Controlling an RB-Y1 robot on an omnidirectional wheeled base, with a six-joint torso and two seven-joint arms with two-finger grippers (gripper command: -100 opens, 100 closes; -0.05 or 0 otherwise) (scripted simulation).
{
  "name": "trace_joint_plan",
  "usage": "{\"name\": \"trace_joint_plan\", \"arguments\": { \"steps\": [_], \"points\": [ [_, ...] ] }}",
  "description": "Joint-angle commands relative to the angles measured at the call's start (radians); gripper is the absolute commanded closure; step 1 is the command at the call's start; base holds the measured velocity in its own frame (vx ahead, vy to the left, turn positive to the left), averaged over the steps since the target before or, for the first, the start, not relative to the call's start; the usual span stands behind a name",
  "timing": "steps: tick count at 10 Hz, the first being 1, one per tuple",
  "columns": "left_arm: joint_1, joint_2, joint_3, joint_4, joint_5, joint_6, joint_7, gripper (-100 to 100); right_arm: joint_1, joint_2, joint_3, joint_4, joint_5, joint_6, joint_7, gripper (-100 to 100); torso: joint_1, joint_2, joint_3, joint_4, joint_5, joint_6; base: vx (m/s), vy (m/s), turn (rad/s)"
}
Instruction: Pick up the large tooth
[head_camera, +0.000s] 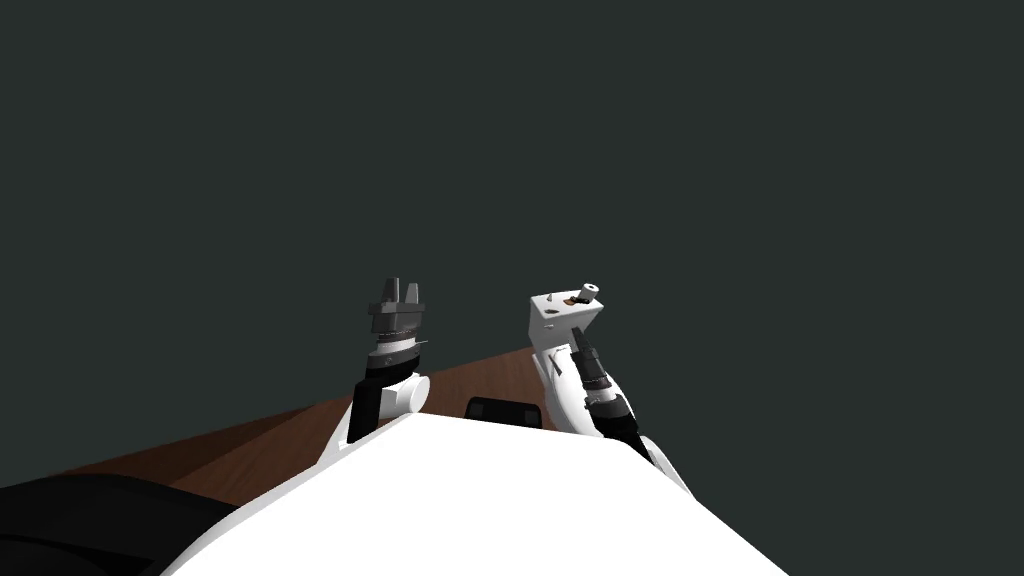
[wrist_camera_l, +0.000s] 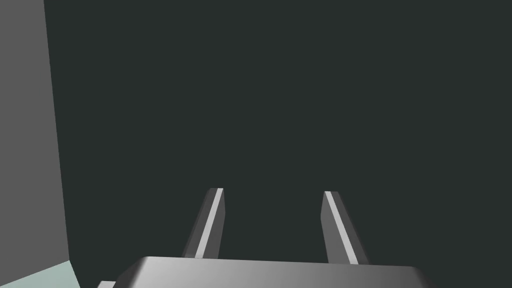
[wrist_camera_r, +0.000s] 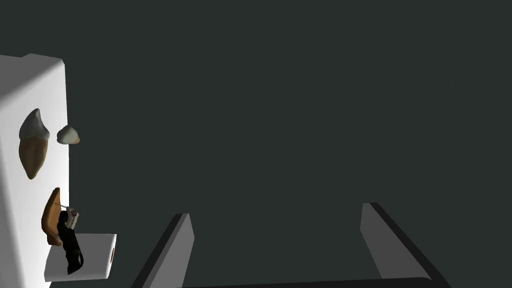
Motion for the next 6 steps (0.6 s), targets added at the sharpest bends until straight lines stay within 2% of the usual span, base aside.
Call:
{"name": "trace_joint_plan", "arguments": {
  "steps": [1,2,3,4,5,6],
  "points": [
    [0.0,0.0,0.0,0.0,0.0,0.0,0.0,0,0.012,-0.05,0.026,0.041,-0.009,-0.017,0.01,-100,0.0,0.0,0.0,0.0,0.0,0.0,-0.072,0.015,0.238],
    [0.0,0.0,0.0,0.0,0.0,0.0,0.0,0,0.012,-0.055,0.026,0.041,-0.009,-0.017,0.01,-100,0.0,0.0,0.0,0.0,0.0,-0.001,-0.059,0.005,0.107],
    [0.0,0.0,0.0,0.0,0.0,0.0,0.0,0,0.024,-0.094,0.053,0.077,-0.017,-0.031,0.025,-100,-0.001,-0.001,0.0,0.0,0.0,0.0,-0.07,0.001,0.287],
    [0.0,0.0,0.0,0.0,0.0,0.0,0.0,0,0.035,-0.122,0.082,0.101,-0.025,-0.045,0.042,-100,-0.001,0.0,0.0,0.0,0.0,-0.001,-0.096,0.007,0.467],
    [0.0,0.0,0.0,0.0,0.0,0.0,0.0,0,0.035,-0.143,0.082,0.116,-0.025,-0.045,0.042,-100,-0.001,0.001,0.0,0.0,0.0,-0.001,-0.069,0.002,0.1],
    [0.0,0.0,0.0,0.0,0.0,0.0,0.0,0,0.044,-0.17,0.112,0.155,-0.035,-0.06,0.062,-100,-0.001,0.0,0.0,0.0,0.0,0.0,-0.066,0.02,0.249]
  ]
}}
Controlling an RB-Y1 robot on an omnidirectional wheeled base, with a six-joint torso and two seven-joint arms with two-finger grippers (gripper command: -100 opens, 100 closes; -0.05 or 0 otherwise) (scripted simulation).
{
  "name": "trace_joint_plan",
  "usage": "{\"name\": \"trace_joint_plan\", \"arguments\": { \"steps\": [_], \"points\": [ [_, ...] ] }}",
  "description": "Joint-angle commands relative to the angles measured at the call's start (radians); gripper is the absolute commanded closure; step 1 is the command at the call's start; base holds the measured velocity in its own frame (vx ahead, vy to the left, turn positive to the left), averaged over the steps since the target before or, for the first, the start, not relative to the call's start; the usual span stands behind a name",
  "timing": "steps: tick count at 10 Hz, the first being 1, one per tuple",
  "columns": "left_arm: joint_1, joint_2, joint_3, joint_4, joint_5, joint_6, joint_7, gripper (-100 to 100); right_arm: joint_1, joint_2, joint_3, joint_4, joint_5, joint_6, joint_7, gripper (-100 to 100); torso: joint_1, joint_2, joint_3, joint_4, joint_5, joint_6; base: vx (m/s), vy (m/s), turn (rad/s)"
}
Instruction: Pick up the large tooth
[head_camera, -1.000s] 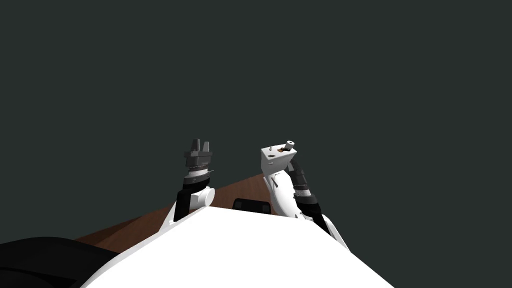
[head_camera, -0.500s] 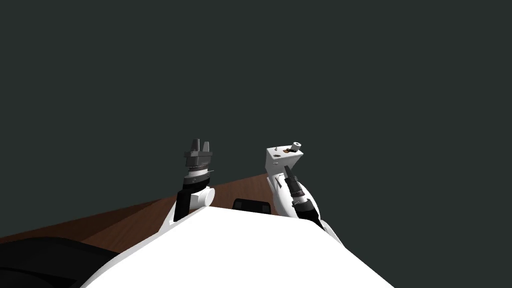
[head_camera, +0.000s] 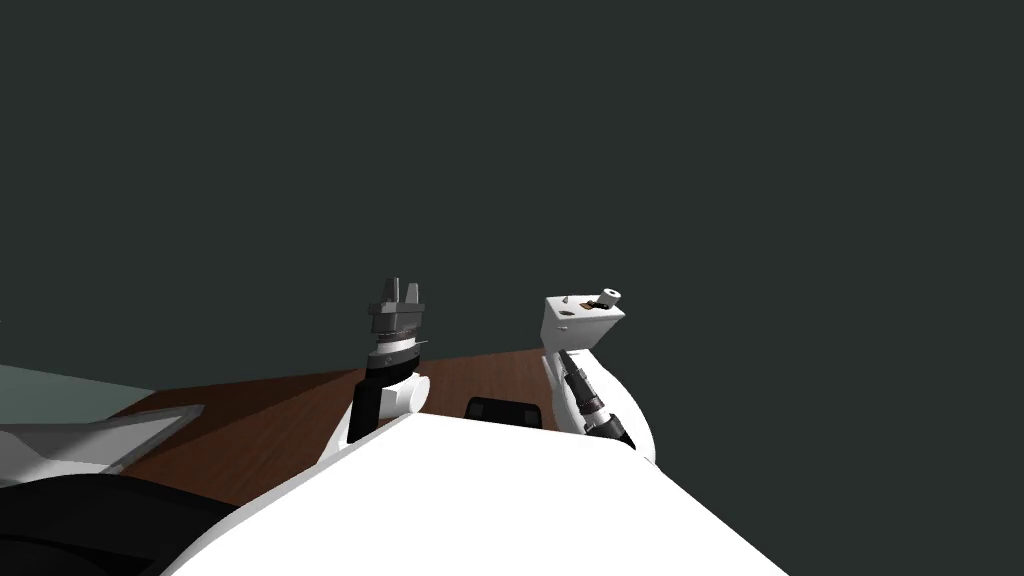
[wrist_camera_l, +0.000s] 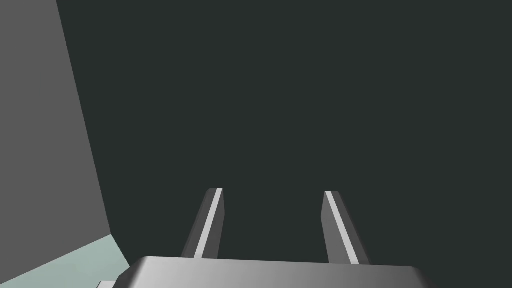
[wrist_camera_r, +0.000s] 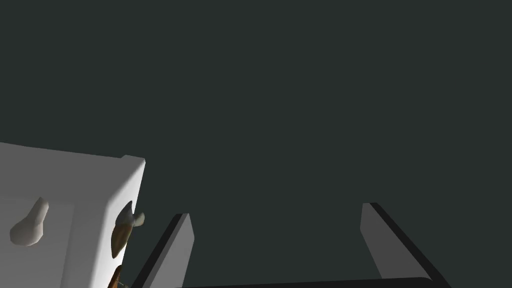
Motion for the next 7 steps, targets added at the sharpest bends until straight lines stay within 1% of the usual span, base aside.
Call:
{"name": "trace_joint_plan", "arguments": {
  "steps": [1,2,3,4,5,6,7],
  "points": [
    [0.0,0.0,0.0,0.0,0.0,0.0,0.0,0,-0.002,-0.035,0.013,0.028,-0.007,-0.008,0.008,-100,0.0,0.0,0.0,0.0,0.0,0.0,-0.047,0.007,0.164],
    [0.0,0.0,0.0,0.0,0.0,0.0,0.0,0,0.006,-0.073,0.045,0.069,-0.018,-0.024,0.03,-100,-0.001,-0.001,-0.001,0.0,0.0,0.001,-0.052,0.001,0.325],
    [0.0,0.0,0.0,0.0,0.0,0.0,0.0,0,0.006,-0.082,0.045,0.072,-0.018,-0.024,0.03,-100,-0.001,-0.001,-0.001,0.0,0.0,0.0,-0.045,-0.007,0.147],
    [0.0,0.0,0.0,0.0,0.0,0.0,0.0,0,0.015,-0.124,0.077,0.106,-0.03,-0.041,0.054,-100,-0.002,-0.002,-0.001,0.0,0.0,0.001,-0.053,0.014,0.371],
    [0.0,0.0,0.0,0.0,0.0,0.0,0.0,0,0.015,-0.13,0.077,0.119,-0.03,-0.041,0.054,-100,-0.001,-0.001,-0.001,0.0,0.0,0.0,-0.046,0.003,0.173],
    [0.0,0.0,0.0,0.0,0.0,0.0,0.0,0,0.022,-0.176,0.108,0.152,-0.043,-0.058,0.079,-100,-0.001,-0.002,-0.001,0.0,0.0,0.001,-0.047,0.008,0.323],
    [0.0,0.0,0.0,0.0,0.0,0.0,0.0,0,0.022,-0.182,0.108,0.168,-0.043,-0.058,0.079,-100,-0.002,-0.002,-0.001,0.0,0.0,0.0,-0.038,0.003,0.197]
  ]
}}
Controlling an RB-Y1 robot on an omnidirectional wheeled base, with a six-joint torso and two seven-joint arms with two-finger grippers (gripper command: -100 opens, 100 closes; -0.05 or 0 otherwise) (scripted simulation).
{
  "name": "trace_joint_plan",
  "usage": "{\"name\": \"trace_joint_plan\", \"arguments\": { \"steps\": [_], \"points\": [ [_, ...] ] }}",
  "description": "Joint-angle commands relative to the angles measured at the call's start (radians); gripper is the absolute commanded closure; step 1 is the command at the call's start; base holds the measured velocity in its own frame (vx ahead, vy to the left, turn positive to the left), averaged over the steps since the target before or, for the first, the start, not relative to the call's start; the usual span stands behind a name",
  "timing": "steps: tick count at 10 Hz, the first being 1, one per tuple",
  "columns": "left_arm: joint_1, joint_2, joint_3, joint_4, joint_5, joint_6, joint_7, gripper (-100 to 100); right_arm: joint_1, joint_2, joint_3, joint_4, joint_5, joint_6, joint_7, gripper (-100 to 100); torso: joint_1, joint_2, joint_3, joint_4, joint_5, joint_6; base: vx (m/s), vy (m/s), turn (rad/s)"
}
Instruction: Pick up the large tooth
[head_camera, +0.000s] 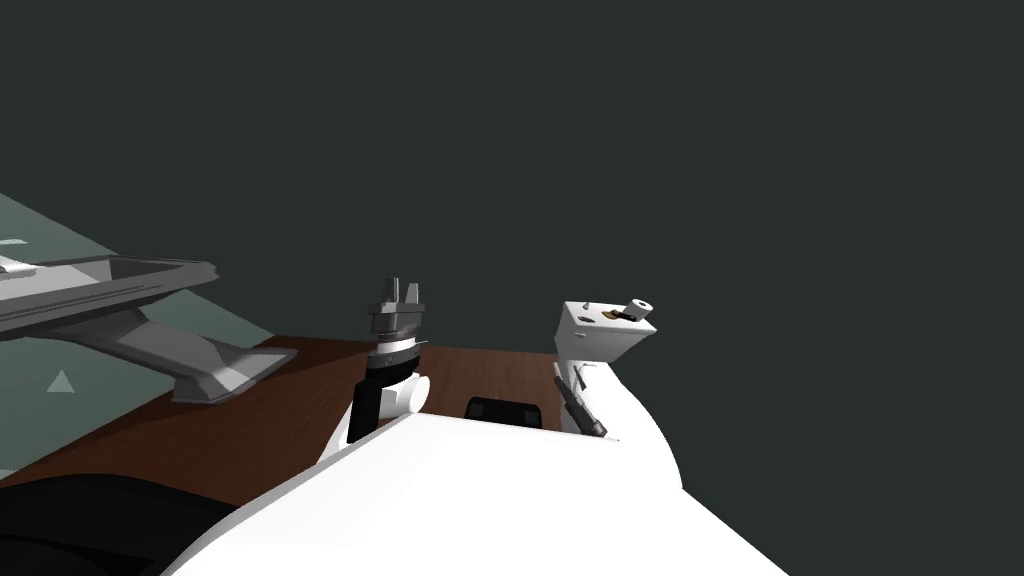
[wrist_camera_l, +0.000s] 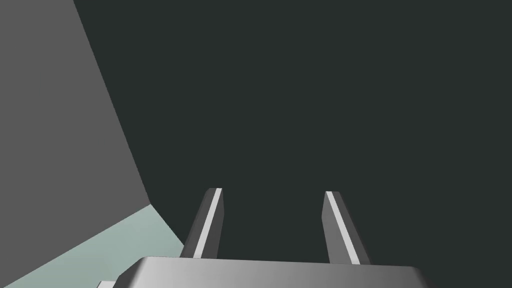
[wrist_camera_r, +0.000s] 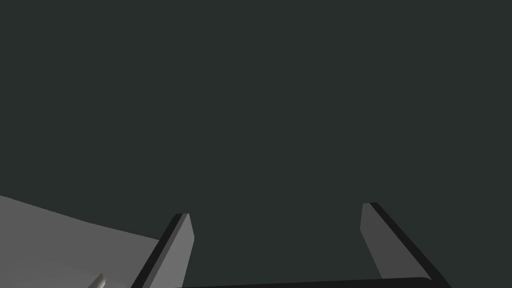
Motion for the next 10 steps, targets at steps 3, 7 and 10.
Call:
{"name": "trace_joint_plan", "arguments": {
  "steps": [3,7,10],
  "points": [
    [0.0,0.0,0.0,0.0,0.0,0.0,0.0,0,0.015,-0.097,0.071,0.094,-0.027,-0.037,0.059,-100,0.0,-0.001,0.0,0.0,0.0,0.0,-0.025,0.014,0.308],
    [0.0,0.0,0.0,0.0,0.0,0.0,0.0,0,0.022,-0.17,0.102,0.179,-0.042,-0.052,0.085,-100,0.0,-0.002,-0.001,-0.001,0.0,-0.001,-0.006,0.006,0.194],
    [0.0,0.0,0.0,0.0,0.0,0.0,0.0,0,0.035,-0.258,0.163,0.283,-0.072,-0.083,0.136,-100,-0.001,-0.003,-0.002,-0.001,0.0,0.001,0.0,0.007,0.309]
  ]
}}
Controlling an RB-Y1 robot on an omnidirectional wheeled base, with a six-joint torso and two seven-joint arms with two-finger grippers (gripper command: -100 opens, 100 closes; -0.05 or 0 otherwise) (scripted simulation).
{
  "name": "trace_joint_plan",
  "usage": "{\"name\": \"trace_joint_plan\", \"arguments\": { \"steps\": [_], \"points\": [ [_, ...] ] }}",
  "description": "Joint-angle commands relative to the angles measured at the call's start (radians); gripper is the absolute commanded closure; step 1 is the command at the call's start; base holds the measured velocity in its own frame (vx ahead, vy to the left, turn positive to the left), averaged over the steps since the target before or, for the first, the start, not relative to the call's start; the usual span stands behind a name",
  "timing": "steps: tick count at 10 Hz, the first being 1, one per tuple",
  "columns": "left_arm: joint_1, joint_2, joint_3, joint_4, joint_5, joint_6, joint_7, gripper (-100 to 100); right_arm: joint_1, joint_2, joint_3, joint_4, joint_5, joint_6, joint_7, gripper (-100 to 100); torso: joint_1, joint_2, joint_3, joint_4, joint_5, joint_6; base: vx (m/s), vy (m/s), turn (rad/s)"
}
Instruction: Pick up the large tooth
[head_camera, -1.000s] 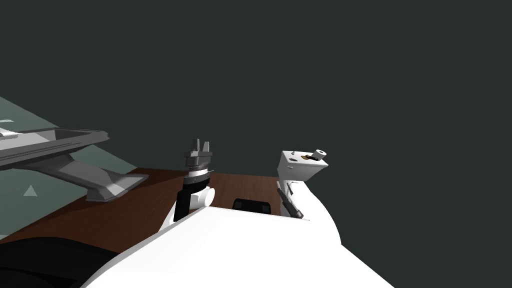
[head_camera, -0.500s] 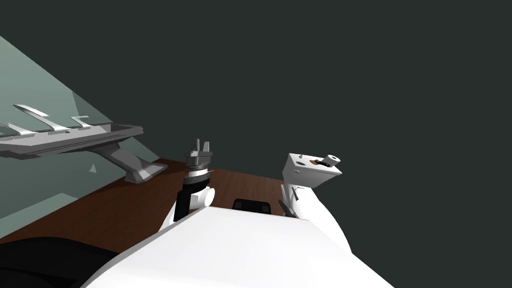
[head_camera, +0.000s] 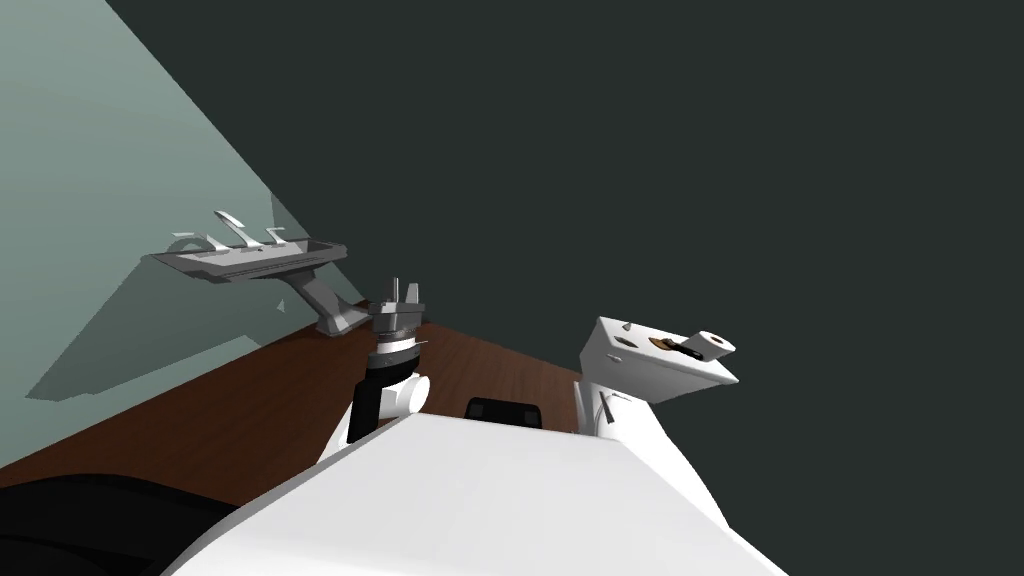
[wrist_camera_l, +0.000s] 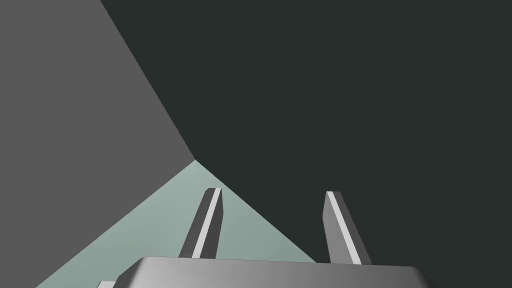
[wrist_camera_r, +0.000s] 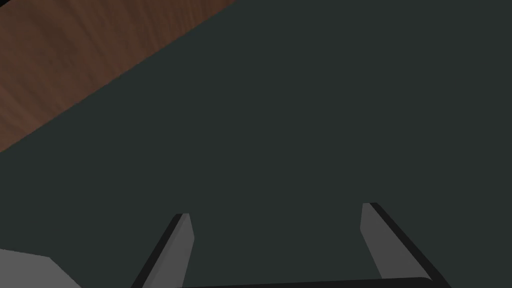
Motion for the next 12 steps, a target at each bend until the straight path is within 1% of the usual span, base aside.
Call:
{"name": "trace_joint_plan", "arguments": {
  "steps": [1,2,3,4,5,6,7,8,9,10,11,12],
  "points": [
    [0.0,0.0,0.0,0.0,0.0,0.0,0.0,0,-0.001,-0.038,0.019,0.04,-0.005,-0.005,0.017,-100,0.0,0.0,0.0,0.0,0.0,0.0,0.004,0.002,0.281],
    [0.0,0.0,0.0,0.0,0.0,0.0,0.0,0,-0.001,-0.038,0.019,0.04,-0.005,-0.005,0.017,-100,0.0,0.0,0.0,0.0,0.0,0.001,0.0,0.0,0.0],
    [0.0,0.0,0.0,0.0,0.0,0.0,0.0,0,0.006,-0.084,0.05,0.068,-0.02,-0.019,0.042,-100,0.0,0.0,0.0,0.0,0.0,0.002,0.004,0.011,0.312],
    [0.0,0.0,0.0,0.0,0.0,0.0,0.0,0,0.006,-0.097,0.05,0.097,-0.02,-0.019,0.042,-100,0.0,0.0,0.0,0.0,0.0,0.0,0.005,0.002,0.272],
    [0.0,0.0,0.0,0.0,0.0,0.0,0.0,0,0.012,-0.138,0.08,0.132,-0.034,-0.034,0.067,-100,0.0,0.0,0.0,0.0,0.0,0.001,0.003,0.005,0.39],
    [0.0,0.0,0.0,0.0,0.0,0.0,0.0,0,0.012,-0.155,0.08,0.148,-0.034,-0.034,0.067,-100,0.0,0.0,0.0,0.0,0.0,0.0,0.003,-0.003,0.181],
    [0.0,0.0,0.0,0.0,0.0,0.0,0.0,0,0.019,-0.189,0.109,0.184,-0.049,-0.048,0.092,-100,0.0,0.0,0.0,0.0,0.0,0.001,0.002,0.011,0.373],
    [0.0,0.0,0.0,0.0,0.0,0.0,0.0,0,0.019,-0.214,0.109,0.21,-0.049,-0.048,0.092,-100,0.0,0.0,0.0,0.0,0.0,0.0,0.001,0.004,0.218],
    [0.0,0.0,0.0,0.0,0.0,0.0,0.0,0,0.025,-0.249,0.138,0.248,-0.063,-0.062,0.116,-100,0.0,0.0,0.0,0.0,0.0,0.001,-0.003,0.011,0.344],
    [0.0,0.0,0.0,0.0,0.0,0.0,0.0,0,0.025,-0.272,0.138,0.267,-0.063,-0.062,0.116,-100,0.0,0.0,0.0,0.0,0.0,0.0,-0.001,0.004,0.209],
    [0.0,0.0,0.0,0.0,0.0,0.0,0.0,0,0.032,-0.307,0.166,0.301,-0.077,-0.076,0.139,-100,0.0,0.0,0.0,0.0,0.0,0.001,0.0,0.016,0.314],
    [0.0,0.0,0.0,0.0,0.0,0.0,0.0,0,0.032,-0.33,0.166,0.309,-0.077,-0.076,0.139,-100,0.001,0.0,0.0,0.0,0.0,0.001,-0.001,0.008,0.221]
  ]
}}
